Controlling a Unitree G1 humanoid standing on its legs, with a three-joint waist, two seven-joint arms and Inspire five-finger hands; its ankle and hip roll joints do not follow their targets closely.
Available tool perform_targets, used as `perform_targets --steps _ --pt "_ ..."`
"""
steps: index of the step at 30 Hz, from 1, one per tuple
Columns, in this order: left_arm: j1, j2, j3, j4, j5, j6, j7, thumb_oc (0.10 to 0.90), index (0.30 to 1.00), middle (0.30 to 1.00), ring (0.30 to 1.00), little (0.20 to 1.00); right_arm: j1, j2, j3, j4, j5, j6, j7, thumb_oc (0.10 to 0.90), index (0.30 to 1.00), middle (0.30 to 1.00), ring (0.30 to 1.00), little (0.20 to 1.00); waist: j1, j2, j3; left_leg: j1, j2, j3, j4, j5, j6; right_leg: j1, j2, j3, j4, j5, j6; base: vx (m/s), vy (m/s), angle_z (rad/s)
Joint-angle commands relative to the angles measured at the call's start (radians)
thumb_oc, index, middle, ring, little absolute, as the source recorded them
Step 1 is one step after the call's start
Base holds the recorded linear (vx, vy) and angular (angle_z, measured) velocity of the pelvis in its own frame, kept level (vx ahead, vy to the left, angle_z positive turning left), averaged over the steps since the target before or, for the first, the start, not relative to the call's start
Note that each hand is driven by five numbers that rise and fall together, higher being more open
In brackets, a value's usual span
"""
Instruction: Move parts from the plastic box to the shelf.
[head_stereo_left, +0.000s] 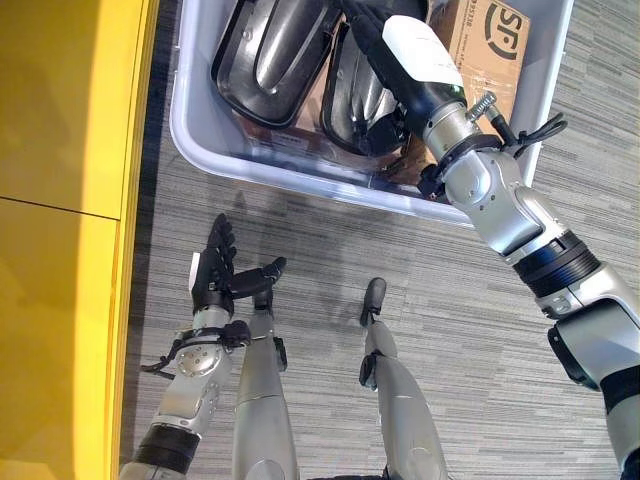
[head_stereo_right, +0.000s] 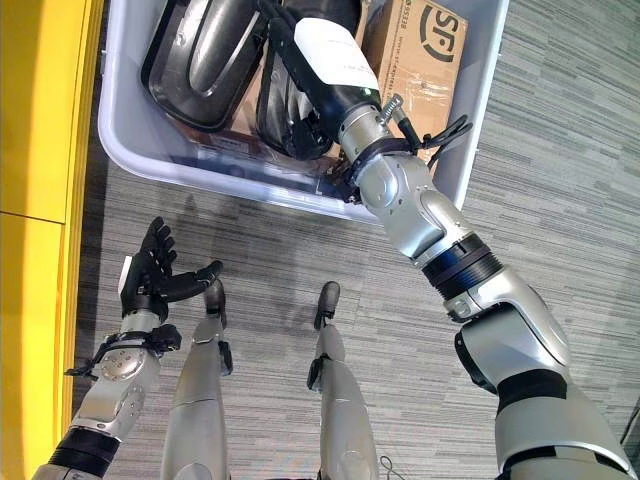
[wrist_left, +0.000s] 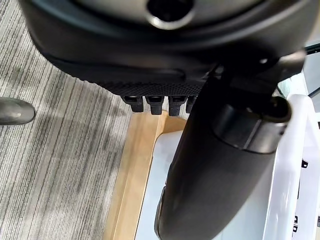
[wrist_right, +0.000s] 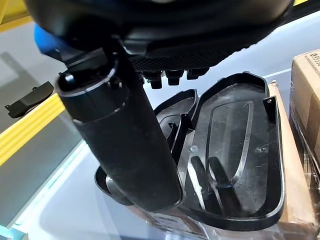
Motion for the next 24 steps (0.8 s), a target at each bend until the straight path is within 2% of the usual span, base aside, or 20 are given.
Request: perform_targets --steps 1,7,24 --pt "0.024 0.027 0.032 -0.105 0.058 -0.048 0.023 0.900 1.000 1.000 1.000 1.000 -0.079 -0.028 -0.121 -0.085 0.004 -0.039 -0.076 0.900 1.000 1.000 1.000 1.000 0.013 0.000 -0.005 0.059 -0.020 0.009 -0.035 -0.078 0.028 0.191 -0.035 0.050 0.146 -0.250 0.072 0.00 0.000 0.00" --pt "0.024 0.026 0.027 -0.106 0.060 -0.046 0.028 0.900 1.000 1.000 1.000 1.000 -0.070 0.006 -0.128 -0.088 0.011 -0.040 -0.086 0.900 1.000 1.000 1.000 1.000 0.016 -0.002 -0.005 0.051 -0.022 0.009 -0.035 -0.077 0.029 0.185 -0.032 0.048 0.144 -0.249 0.073 0.00 0.000 0.00" --pt "0.024 0.024 0.029 -0.101 0.077 -0.041 0.039 0.900 1.000 1.000 1.000 1.000 0.020 0.038 -0.177 -0.162 0.047 -0.050 -0.091 0.900 1.000 1.000 1.000 1.000 0.011 -0.008 -0.005 0.041 -0.027 0.007 -0.031 -0.079 0.034 0.177 -0.032 0.045 0.149 -0.248 0.074 0.00 0.000 0.00"
